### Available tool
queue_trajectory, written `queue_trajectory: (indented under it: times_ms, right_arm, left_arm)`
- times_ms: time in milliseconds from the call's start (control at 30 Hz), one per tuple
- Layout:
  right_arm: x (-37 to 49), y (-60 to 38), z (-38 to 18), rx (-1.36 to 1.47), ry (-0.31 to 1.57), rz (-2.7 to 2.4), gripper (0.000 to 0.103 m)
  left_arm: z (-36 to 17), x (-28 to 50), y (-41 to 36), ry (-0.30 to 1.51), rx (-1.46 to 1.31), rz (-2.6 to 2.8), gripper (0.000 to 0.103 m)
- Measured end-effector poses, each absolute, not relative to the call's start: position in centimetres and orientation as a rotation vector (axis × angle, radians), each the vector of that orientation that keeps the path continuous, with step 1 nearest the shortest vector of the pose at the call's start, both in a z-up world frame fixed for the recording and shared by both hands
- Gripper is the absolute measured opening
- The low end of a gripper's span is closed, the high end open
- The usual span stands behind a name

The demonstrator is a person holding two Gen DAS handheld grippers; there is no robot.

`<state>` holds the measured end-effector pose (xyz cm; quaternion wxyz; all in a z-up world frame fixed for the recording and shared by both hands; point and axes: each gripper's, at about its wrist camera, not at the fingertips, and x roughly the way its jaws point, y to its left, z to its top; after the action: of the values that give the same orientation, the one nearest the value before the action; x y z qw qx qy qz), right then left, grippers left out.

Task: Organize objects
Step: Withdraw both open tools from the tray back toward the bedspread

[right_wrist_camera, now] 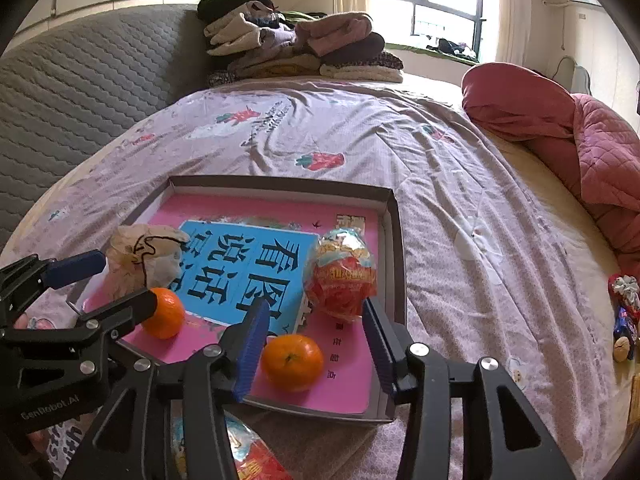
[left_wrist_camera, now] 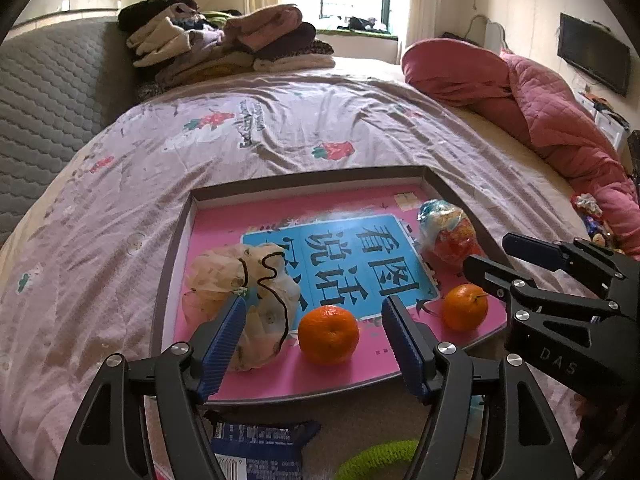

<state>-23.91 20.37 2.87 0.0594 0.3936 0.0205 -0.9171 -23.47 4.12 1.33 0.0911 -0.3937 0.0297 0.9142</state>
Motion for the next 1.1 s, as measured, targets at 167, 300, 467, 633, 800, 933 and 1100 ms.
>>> queue_trajectory:
  times_ms: [167,300,467,633,800,933,1100]
  right_arm:
    - [-23.5,20.3,3.9,1.153,0.084,-2.796,0.051]
    - [-22.8,20.3,4.9,1.109,0.091,-2.811,0.052]
    - [-21.8,20.1,6.1,1.047,0.094,-2.818,0.054]
    - [-20.6,19.8,7.2,0.987,0.114,-2.825,0.056]
    - [-19.6,19.4,7.8,0.950,0.130,-2.824,0.057]
    - [-19.0,19.1,8.1,0.932,0.170,-2.834,0.058]
    - [-18.6,19.2,8.2,0.922,0.178,-2.834,0.058]
  left_arm:
    - [2.0,-22.8,4.2,0.155,-1.127,2.764,0.072]
    - [2.6,-22.3,3.8,0.147,-1.108,2.776,0.072]
    - [3.7,-21.3,3.0,0.143,-1.064,2.807,0.072]
    - [4.2,-20.4,2.4,0.153,-1.039,2.828,0.072]
    - [4.4,-19.6,1.6,0.149,-1.030,2.842,0.072]
    - [4.5,-18.7,0.8,0.137,-1.026,2.854,0.072]
    - [4.7,-17.8,-0.4,0.119,-1.021,2.876,0.072]
